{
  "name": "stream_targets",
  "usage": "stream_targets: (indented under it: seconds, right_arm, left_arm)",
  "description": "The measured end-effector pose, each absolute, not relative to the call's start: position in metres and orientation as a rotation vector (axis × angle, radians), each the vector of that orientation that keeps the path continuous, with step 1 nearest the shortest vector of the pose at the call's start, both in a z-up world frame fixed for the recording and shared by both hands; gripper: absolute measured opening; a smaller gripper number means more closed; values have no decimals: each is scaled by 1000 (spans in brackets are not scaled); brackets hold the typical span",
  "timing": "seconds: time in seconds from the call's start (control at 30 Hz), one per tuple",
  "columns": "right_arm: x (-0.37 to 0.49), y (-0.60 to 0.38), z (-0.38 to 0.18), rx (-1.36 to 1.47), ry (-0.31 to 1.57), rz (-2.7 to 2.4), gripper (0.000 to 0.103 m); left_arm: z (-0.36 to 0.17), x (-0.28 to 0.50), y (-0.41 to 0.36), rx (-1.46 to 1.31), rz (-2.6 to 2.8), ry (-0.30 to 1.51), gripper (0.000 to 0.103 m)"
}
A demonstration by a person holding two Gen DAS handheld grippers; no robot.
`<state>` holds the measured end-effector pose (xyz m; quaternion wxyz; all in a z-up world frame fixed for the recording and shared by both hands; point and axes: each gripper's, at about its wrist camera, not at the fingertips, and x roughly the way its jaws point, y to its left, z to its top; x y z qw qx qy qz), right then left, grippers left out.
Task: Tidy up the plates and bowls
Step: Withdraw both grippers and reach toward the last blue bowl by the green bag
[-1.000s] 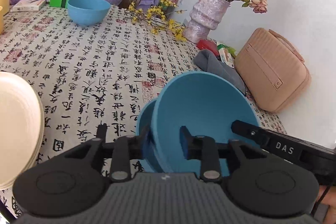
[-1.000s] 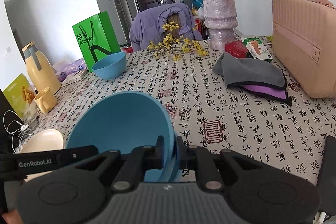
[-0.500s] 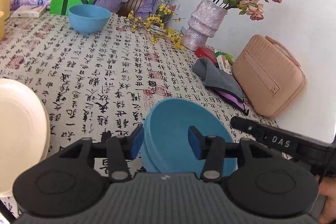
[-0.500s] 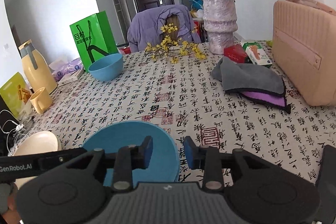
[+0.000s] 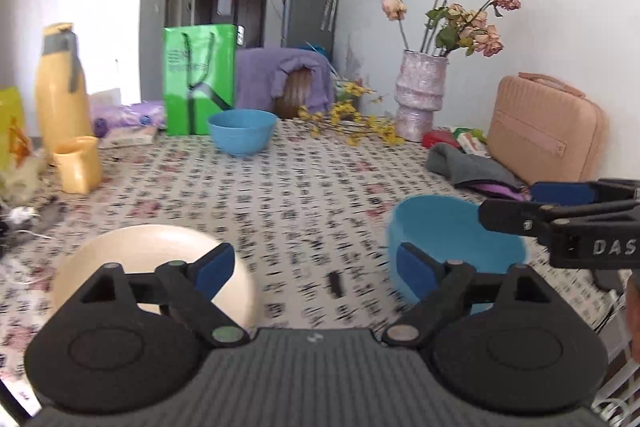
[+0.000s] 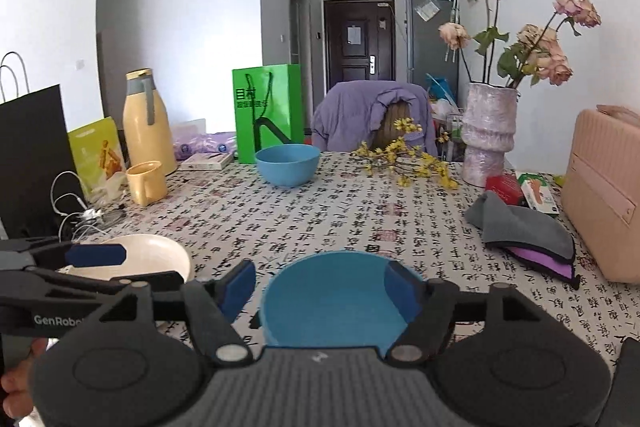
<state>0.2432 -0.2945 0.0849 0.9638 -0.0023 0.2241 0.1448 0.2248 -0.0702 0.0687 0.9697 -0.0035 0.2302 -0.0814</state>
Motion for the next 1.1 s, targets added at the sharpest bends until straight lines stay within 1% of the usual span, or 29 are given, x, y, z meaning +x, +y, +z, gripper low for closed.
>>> stream_targets:
  seconds: [0.03,0.07,0.23,0.4,0.6,0.77,0.83,0.93,1.1]
  right_arm:
    - [236,-288,82,-8,436,295,90]
    - [229,-282,79,-19,416,295,91]
    - [193,-249,63,-35,353,324,91]
    - [190,-224,46,65,440,369,91]
    - [191,-192,47,21,440,376,91]
    - [214,-181,55,53,462,399,91]
    - [234,-178,61,84,487,394,91]
    - [275,-175,70,126,565,371,91]
    - [356,-182,88,281,714,415,91]
  left_arm:
    - [66,216,-61,0,-138,454,97]
    - [65,208,-53,6,-114,445,97]
    - [66,176,-8,-5,-20,391,102]
    - [67,168,21,-30,7,369,103]
    - [64,178,39,-58,4,369,103]
    - [67,208,51,-65,-10,372,103]
    - [66,234,60,-73,-30,387,103]
    - [67,279,72,-84,-22,439,103]
    - [85,348,92,-132,-62,457,103]
